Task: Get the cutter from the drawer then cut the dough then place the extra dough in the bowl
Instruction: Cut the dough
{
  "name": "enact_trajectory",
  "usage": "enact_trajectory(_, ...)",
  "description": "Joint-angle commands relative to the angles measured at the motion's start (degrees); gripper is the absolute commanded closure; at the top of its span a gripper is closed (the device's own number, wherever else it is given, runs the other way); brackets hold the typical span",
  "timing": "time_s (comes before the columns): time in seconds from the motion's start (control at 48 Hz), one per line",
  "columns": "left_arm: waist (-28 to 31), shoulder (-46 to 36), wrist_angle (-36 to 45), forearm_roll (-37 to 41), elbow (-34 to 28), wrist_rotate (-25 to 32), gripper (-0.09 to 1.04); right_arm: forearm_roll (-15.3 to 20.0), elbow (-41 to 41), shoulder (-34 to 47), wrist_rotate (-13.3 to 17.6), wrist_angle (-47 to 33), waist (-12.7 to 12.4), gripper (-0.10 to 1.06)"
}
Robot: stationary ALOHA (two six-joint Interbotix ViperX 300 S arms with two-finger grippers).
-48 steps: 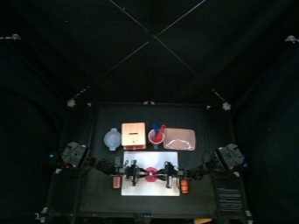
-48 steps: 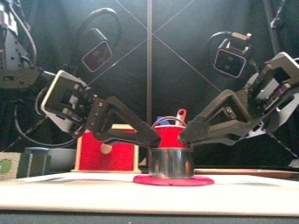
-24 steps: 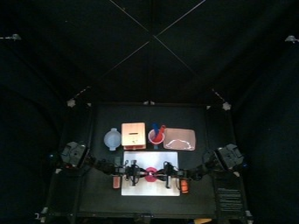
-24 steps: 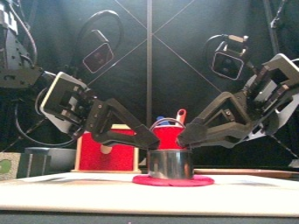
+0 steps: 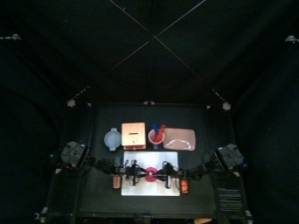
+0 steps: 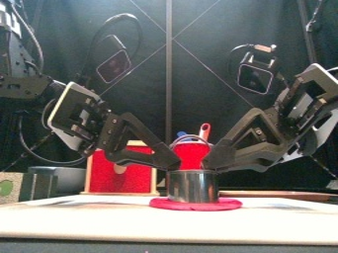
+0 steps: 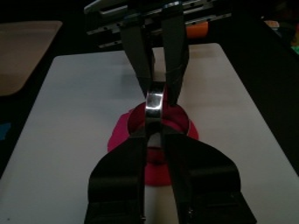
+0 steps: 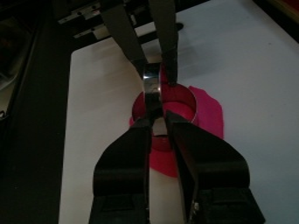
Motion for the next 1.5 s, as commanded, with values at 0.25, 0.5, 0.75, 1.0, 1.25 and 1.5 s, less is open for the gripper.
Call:
enact_trajectory(0.25, -0.2, 0.3, 1.6, 0.1, -0.2, -0.2, 0.41, 0.5, 0.3, 1.5, 0.9, 5.4, 0.0, 0.52)
enact_trajectory(0.5, -0.2, 0.3, 2.1, 0.2, -0.1, -0.2, 0.41, 1.4, 0.3, 1.6, 1.1, 7.5, -0.1, 0.52)
enact_trajectory(0.75, -0.1, 0.4, 2.6, -0.2, -0.1, -0.2, 0.41, 1.5, 0.1, 1.6, 0.9, 7.5, -0.1, 0.52)
enact_trajectory(1.0, -0.1, 0.4, 2.7, -0.6, 0.0, -0.3, 0.41, 1.5, 0.1, 1.6, 0.9, 7.5, -0.3, 0.52)
enact_trajectory(1.25, -0.1, 0.3, 2.8, -0.7, 0.0, -0.3, 0.41, 1.5, 0.1, 1.6, 0.9, 7.5, -0.3, 0.52)
enact_trajectory(1.5, -0.1, 0.3, 3.3, -1.4, -0.1, -0.3, 0.41, 1.5, 0.1, 1.7, 0.9, 7.5, -0.4, 0.52)
